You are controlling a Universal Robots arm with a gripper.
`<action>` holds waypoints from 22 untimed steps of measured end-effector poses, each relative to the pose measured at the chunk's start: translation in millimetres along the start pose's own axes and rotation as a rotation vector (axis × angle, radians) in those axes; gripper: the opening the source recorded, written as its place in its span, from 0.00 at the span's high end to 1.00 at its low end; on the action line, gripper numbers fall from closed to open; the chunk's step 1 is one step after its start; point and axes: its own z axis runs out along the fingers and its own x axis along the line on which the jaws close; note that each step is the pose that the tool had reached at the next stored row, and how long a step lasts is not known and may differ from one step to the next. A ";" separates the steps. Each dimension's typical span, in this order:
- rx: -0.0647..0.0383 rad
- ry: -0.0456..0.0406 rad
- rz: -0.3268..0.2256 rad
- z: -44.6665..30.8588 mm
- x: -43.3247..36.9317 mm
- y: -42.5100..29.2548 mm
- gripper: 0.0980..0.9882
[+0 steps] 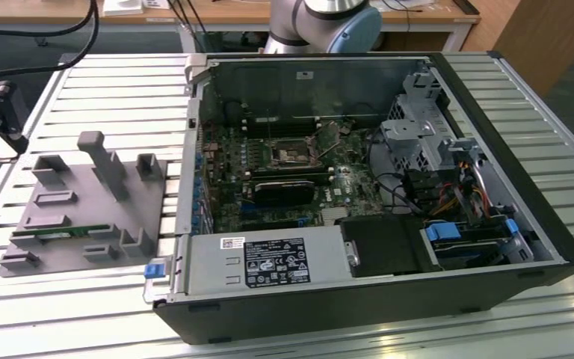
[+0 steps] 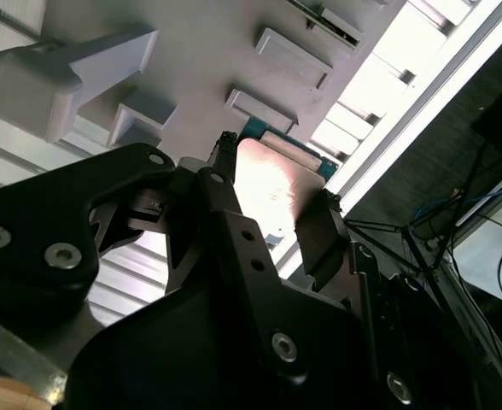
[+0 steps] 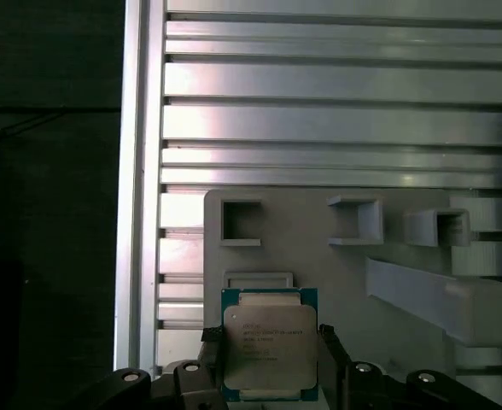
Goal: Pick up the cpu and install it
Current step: 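Pick up the cpu and move it towards the insertion slot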
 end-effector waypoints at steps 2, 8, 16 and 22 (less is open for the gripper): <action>0.000 -0.0001 0.000 -3.5 -0.1 0.6 0.52; 0.000 -0.0001 0.000 -12.2 -0.2 2.5 0.52; 0.000 -0.0001 0.001 -22.7 -0.5 4.9 0.52; 0.000 -0.0001 0.001 -30.3 -0.6 6.6 0.52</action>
